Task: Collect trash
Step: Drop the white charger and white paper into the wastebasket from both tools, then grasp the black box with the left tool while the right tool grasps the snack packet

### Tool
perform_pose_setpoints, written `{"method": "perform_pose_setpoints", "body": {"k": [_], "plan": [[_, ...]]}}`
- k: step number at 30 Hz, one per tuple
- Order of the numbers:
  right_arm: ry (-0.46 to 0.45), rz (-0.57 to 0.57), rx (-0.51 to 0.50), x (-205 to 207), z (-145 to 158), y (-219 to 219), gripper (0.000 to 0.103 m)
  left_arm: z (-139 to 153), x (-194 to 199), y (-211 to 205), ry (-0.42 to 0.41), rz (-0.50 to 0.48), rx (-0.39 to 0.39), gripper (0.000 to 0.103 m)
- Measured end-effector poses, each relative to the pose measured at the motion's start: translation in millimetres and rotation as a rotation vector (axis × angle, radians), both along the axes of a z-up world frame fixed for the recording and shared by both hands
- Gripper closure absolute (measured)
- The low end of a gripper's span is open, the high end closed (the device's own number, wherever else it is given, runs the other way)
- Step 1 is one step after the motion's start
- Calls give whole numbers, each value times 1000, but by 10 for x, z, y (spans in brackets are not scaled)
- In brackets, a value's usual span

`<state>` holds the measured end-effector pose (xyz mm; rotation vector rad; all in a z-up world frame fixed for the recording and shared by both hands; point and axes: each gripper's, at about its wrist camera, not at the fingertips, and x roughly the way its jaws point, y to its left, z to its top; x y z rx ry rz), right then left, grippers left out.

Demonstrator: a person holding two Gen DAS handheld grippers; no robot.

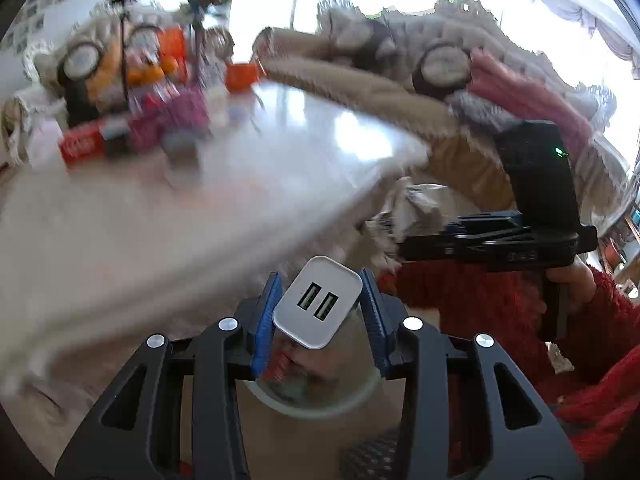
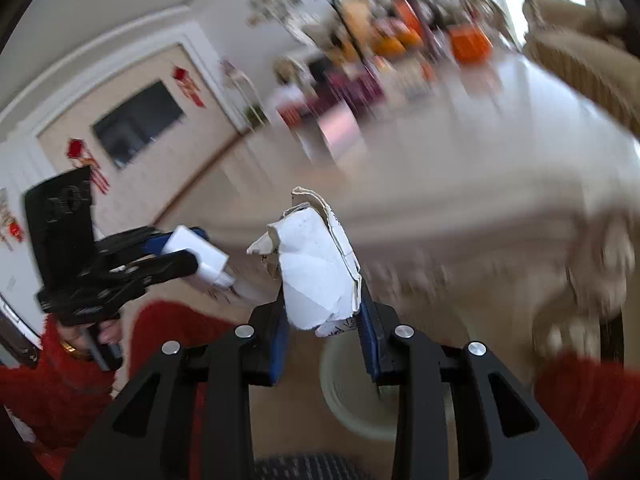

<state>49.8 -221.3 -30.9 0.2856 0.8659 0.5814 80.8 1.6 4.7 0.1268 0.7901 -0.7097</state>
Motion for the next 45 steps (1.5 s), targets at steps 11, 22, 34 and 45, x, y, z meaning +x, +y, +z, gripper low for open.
{"method": "perform_pose_setpoints", "body": {"k": [11, 22, 34, 45], "plan": [[184, -55, -284, 360, -1067, 202, 37, -1074, 144, -490, 118, 86, 143, 37], [218, -115, -223, 206, -1212, -44, 35, -1423, 23, -30, 202, 302, 70, 36], [101, -84, -222, -47, -970, 97, 35, -1410, -211, -67, 123, 304, 157, 36], [-53, -153, -53, -213, -417, -151, 35, -598, -330, 27, -34, 325, 68, 36]]}}
